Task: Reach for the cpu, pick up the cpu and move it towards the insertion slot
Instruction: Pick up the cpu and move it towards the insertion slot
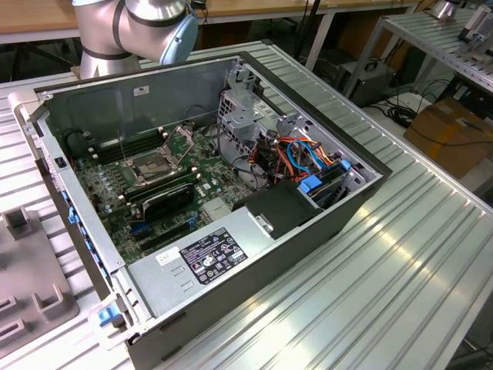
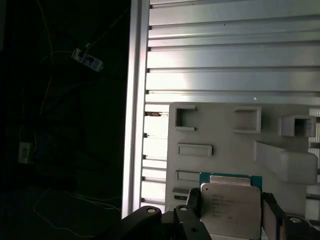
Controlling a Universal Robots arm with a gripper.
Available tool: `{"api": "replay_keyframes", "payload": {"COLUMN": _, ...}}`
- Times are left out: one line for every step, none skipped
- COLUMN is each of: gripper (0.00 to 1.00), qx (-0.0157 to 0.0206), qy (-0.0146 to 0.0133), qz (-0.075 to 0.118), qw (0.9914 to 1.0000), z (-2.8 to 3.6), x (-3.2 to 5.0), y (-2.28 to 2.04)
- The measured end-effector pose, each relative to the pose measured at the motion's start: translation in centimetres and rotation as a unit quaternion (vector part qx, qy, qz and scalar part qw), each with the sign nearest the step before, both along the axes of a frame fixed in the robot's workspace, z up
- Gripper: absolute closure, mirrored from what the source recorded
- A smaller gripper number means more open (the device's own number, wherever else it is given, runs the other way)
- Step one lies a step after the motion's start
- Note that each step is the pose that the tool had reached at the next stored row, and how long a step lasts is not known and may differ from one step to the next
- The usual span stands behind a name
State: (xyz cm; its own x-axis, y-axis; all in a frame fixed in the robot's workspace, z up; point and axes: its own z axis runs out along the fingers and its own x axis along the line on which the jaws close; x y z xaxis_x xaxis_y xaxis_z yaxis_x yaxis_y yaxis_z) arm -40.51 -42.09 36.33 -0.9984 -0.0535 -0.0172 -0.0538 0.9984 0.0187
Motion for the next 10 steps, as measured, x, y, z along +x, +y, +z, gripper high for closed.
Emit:
{"api": "replay_keyframes", "payload": {"gripper": 0.45, "qx": 0.0000, "qy": 0.0000, "qz": 0.000, "qw": 1.00000, "z": 0.00, "x": 0.09, "y": 0.01}}
{"api": "replay_keyframes", "payload": {"gripper": 0.45, "qx": 0.0000, "qy": 0.0001, "qz": 0.000, "qw": 1.00000, "z": 0.00, "x": 0.14, "y": 0.00}}
{"api": "replay_keyframes", "payload": {"gripper": 0.45, "qx": -0.0001, "qy": 0.0001, "qz": 0.000, "qw": 1.00000, "z": 0.01, "x": 0.16, "y": 0.00}}
{"api": "replay_keyframes", "payload": {"gripper": 0.45, "qx": 0.0000, "qy": 0.0000, "qz": 0.000, "qw": 1.00000, "z": 0.00, "x": 0.16, "y": 0.00}}
{"api": "replay_keyframes", "payload": {"gripper": 0.45, "qx": 0.0000, "qy": 0.0000, "qz": 0.000, "qw": 1.00000, "z": 0.00, "x": 0.17, "y": 0.00}}
{"api": "replay_keyframes", "payload": {"gripper": 0.45, "qx": 0.0000, "qy": 0.0000, "qz": 0.000, "qw": 1.00000, "z": 0.00, "x": 0.20, "y": 0.00}}
{"api": "replay_keyframes", "payload": {"gripper": 0.45, "qx": 0.0000, "qy": 0.0000, "qz": 0.000, "qw": 1.00000, "z": 0.00, "x": 0.25, "y": 0.00}}
{"api": "replay_keyframes", "payload": {"gripper": 0.45, "qx": 0.0000, "qy": 0.0001, "qz": 0.000, "qw": 1.00000, "z": 0.01, "x": 0.34, "y": -0.01}}
{"api": "replay_keyframes", "payload": {"gripper": 0.45, "qx": 0.0000, "qy": 0.0001, "qz": 0.000, "qw": 1.00000, "z": 0.00, "x": 0.47, "y": 0.00}}
{"api": "replay_keyframes", "payload": {"gripper": 0.45, "qx": 0.0000, "qy": 0.0000, "qz": 0.000, "qw": 1.00000, "z": 0.00, "x": 0.64, "y": 0.00}}
